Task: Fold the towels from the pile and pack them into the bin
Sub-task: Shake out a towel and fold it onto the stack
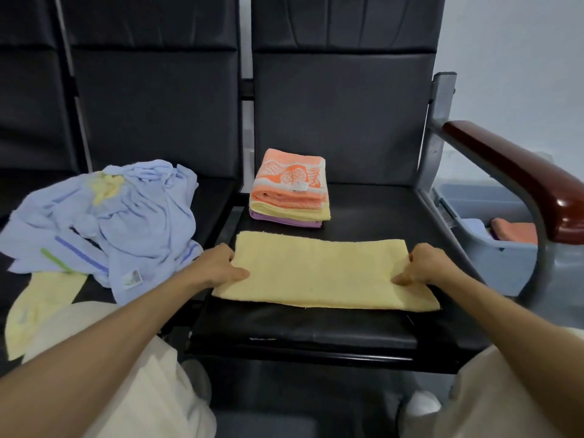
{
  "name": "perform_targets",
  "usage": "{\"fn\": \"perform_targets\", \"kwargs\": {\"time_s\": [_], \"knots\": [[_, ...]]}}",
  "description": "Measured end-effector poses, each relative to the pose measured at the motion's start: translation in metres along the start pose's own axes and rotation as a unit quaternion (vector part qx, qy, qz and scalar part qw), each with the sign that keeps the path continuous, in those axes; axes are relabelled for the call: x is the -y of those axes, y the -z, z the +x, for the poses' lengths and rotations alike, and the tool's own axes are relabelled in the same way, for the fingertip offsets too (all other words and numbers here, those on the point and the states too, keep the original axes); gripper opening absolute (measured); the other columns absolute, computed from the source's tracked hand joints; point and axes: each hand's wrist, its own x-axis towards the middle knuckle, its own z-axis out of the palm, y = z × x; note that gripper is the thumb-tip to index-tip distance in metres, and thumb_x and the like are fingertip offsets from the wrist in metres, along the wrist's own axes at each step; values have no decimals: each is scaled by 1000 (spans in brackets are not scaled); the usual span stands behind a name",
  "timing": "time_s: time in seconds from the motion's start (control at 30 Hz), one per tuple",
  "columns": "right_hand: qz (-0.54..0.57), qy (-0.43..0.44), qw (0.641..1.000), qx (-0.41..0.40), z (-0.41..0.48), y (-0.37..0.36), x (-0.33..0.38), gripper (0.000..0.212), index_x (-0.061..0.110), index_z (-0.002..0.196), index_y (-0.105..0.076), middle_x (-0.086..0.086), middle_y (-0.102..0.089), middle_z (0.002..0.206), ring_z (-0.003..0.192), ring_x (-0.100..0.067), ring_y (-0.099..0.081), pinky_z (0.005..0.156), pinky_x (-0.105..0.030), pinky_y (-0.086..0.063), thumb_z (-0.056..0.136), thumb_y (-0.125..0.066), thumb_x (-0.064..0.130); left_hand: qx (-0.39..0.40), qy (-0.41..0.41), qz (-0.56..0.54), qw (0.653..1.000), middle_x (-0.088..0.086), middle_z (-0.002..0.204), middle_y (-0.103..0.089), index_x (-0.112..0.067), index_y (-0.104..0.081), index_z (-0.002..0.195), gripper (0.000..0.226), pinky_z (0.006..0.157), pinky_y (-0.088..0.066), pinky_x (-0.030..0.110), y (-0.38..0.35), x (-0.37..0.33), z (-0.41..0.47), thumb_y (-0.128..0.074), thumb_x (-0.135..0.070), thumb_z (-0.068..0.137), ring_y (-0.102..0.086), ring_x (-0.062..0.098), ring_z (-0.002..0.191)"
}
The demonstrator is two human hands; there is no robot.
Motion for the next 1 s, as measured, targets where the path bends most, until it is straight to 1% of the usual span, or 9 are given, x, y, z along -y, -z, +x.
{"fn": "perform_targets", "kwargs": {"time_s": [0.13, 0.2, 0.27, 0.33, 0.43, 0.6, 0.7, 0.87, 1.0], "knots": [[22, -32, 999, 15, 4, 4, -3, 63, 5, 105, -56, -11, -62, 104, 89, -26, -60, 69, -33, -49, 62, -89, 36, 14, -5, -36, 999, 4, 86, -55, -11, -55, 89, 23, 69, -39, 28, 2, -7, -6, -72, -25, 82, -51, 18, 79], [33, -39, 998, 22, 1, 5, -2, 55, 7, 95, -52, -10, -59, 93, 79, -24, -59, 59, -31, -46, 64, -88, 33, 13, -5, -84, 996, 0, 83, -49, -13, -49, 89, 22, 62, -35, 25, 3, -9, -6, -69, -18, 81, -47, 14, 75], [51, -46, 997, 35, -1, 6, -2, 50, 7, 92, -49, -9, -54, 85, 71, -21, -55, 52, -29, -43, 67, -87, 29, 16, 16, -166, 986, 1, 93, -54, -10, -50, 100, 24, 62, -39, 24, 4, -14, -6, -66, -13, 82, -52, 15, 82], [55, -48, 996, 51, -3, 6, -2, 49, 6, 96, -50, -8, -55, 89, 76, -20, -55, 59, -29, -44, 69, -85, 28, 32, 69, -312, 947, 10, 104, -62, 0, -53, 112, 35, 65, -49, 29, 5, -24, -8, -68, -7, 82, -61, 21, 88], [71, -37, 994, 69, -2, 5, -3, 53, 4, 107, -56, -10, -55, 103, 91, -24, -55, 74, -31, -44, 70, -85, 26, 59, 143, -478, 865, 20, 111, -63, 2, -51, 115, 42, 65, -57, 37, 7, -38, -13, -73, 1, 78, -64, 28, 87], [167, -28, 982, 85, -2, 9, -3, 49, 5, 105, -47, -14, -54, 109, 91, -27, -53, 69, -35, -46, 74, -82, 21, 101, 201, -554, 802, 18, 112, -67, -2, -59, 119, 49, 58, -60, 43, 11, -54, -19, -76, 3, 74, -67, 29, 87], [224, -27, 970, 86, -2, 11, -8, 38, 1, 108, -51, -11, -56, 97, 78, -23, -55, 60, -33, -46, 85, -72, 24, 90, 184, -560, 803, 15, 98, -69, -4, -62, 118, 43, 51, -58, 38, 12, -74, -21, -77, -6, 78, -68, 26, 77], [290, -40, 954, 73, -2, 12, -13, 29, -1, 118, -54, -10, -55, 85, 68, -22, -55, 52, -30, -46, 95, -56, 17, 51, 108, -505, 855, 10, 97, -64, -12, -55, 105, 23, 63, -53, 38, 3, -130, -22, -67, -25, 90, -64, 24, 81], [306, -36, 948, 84, -2, 12, -10, 28, 0, 121, -55, -11, -56, 83, 66, -23, -57, 51, -30, -48, 96, -48, 12, 80, 70, -478, 872, 8, 99, -63, -12, -51, 120, 31, 72, -53, 35, -18, -171, -18, -59, -30, 96, -62, 23, 87]]}}
